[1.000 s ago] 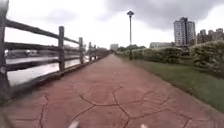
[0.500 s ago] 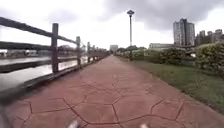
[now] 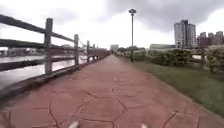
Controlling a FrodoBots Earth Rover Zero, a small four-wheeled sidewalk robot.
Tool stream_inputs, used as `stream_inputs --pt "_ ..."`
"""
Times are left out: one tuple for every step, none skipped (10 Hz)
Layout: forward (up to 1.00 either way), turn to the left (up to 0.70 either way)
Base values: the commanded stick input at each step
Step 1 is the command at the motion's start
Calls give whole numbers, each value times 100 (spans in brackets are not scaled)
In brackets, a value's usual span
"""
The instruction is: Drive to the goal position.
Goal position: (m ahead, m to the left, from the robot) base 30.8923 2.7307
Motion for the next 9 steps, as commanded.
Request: stream_inputs --pt "70 0" --pt "70 0" --pt "70 0" --pt "70 0" --pt "70 0" --pt "70 0" --pt "70 0" --pt "70 0" --pt "70 0"
